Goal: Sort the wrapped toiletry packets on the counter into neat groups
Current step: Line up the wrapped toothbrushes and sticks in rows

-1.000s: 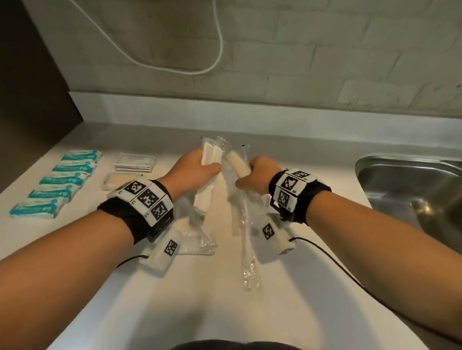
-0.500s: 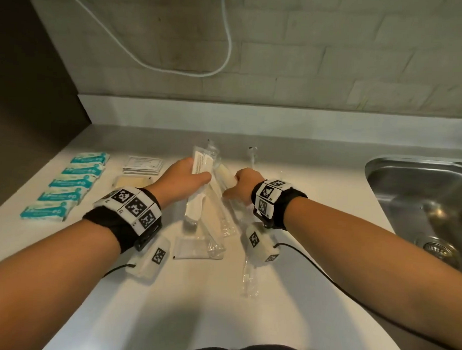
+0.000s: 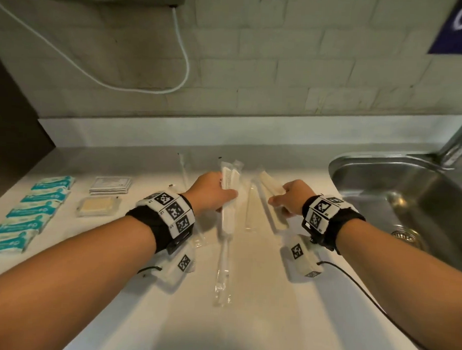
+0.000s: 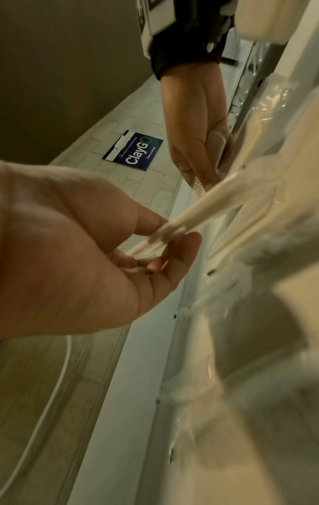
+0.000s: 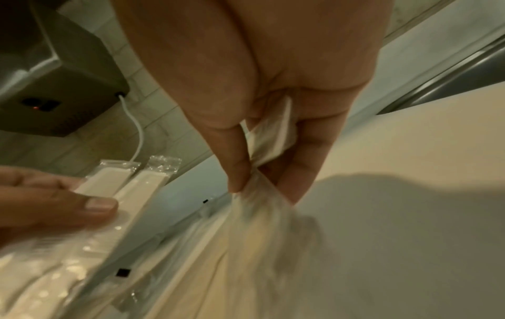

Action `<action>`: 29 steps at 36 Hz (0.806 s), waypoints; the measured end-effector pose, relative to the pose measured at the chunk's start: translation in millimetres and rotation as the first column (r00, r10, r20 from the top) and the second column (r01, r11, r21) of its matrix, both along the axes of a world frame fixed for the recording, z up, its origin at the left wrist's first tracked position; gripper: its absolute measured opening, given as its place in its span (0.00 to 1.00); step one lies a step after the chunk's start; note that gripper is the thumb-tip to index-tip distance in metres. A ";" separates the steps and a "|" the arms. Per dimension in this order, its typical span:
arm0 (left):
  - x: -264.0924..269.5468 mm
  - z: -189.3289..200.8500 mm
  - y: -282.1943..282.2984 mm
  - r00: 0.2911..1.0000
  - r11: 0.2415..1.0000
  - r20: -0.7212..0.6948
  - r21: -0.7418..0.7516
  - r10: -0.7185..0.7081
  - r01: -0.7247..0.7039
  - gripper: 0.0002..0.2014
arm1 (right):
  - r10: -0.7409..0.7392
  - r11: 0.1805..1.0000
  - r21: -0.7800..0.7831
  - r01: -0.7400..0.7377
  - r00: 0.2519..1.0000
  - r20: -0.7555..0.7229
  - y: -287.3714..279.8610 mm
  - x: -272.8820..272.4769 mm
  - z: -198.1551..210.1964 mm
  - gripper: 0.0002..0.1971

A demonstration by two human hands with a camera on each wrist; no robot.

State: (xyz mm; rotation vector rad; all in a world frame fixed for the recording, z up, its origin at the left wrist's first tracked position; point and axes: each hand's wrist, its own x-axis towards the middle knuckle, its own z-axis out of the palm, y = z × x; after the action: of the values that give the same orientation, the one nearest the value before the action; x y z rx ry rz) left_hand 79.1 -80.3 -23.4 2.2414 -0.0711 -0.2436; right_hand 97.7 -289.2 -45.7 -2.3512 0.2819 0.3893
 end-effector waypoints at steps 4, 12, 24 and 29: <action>7.5 1.8 -21.5 1.000 0.999 -0.001 0.032 -0.027 0.027 0.14 | -0.024 1.000 0.009 0.024 1.000 -0.007 -11.0 -0.9 -6.3 0.29; 18.5 -0.5 -35.3 1.000 1.000 0.009 0.006 0.002 -0.002 0.16 | -0.060 0.998 -0.011 0.060 0.998 -0.018 -16.4 1.1 -11.2 0.18; 19.2 -14.4 -21.7 0.997 0.996 0.000 -0.057 0.073 -0.073 0.15 | -0.025 0.999 -0.043 0.027 0.998 0.055 -1.7 9.1 -7.3 0.14; 21.7 -13.6 -16.3 0.995 0.993 -0.009 -0.067 0.096 -0.096 0.16 | -0.078 0.993 -0.081 0.083 0.995 0.068 -15.2 12.5 -0.3 0.14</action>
State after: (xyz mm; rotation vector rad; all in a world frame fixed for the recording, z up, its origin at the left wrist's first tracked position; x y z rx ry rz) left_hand 100.8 -96.6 -37.1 2.1702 0.0311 -0.1931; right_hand 110.2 -304.4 -46.0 -2.4203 0.3673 0.2668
